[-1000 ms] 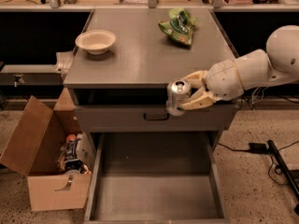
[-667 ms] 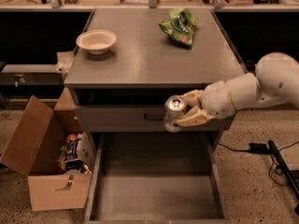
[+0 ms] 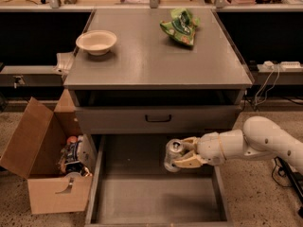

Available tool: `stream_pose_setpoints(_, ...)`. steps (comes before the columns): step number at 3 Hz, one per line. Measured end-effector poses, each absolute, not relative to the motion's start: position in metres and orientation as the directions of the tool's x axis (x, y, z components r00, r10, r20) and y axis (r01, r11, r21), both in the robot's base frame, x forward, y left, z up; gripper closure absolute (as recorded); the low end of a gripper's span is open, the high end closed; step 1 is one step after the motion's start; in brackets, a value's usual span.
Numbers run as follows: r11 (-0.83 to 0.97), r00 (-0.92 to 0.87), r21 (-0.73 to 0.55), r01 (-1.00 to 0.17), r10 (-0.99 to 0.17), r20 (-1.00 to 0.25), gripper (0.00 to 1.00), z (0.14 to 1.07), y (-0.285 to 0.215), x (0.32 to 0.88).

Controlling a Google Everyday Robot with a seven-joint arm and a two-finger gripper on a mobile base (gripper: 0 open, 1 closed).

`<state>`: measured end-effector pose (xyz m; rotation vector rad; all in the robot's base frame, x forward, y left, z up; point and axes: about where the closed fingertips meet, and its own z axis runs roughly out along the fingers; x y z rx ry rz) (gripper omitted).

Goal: Place 7up can into middle drawer

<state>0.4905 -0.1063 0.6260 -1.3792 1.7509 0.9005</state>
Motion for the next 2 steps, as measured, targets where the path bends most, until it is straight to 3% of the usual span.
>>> stream_pose_setpoints(2, 0.169, -0.164, 0.091, -0.981, -0.489, -0.857, 1.0, 0.586, -0.097, 0.489)
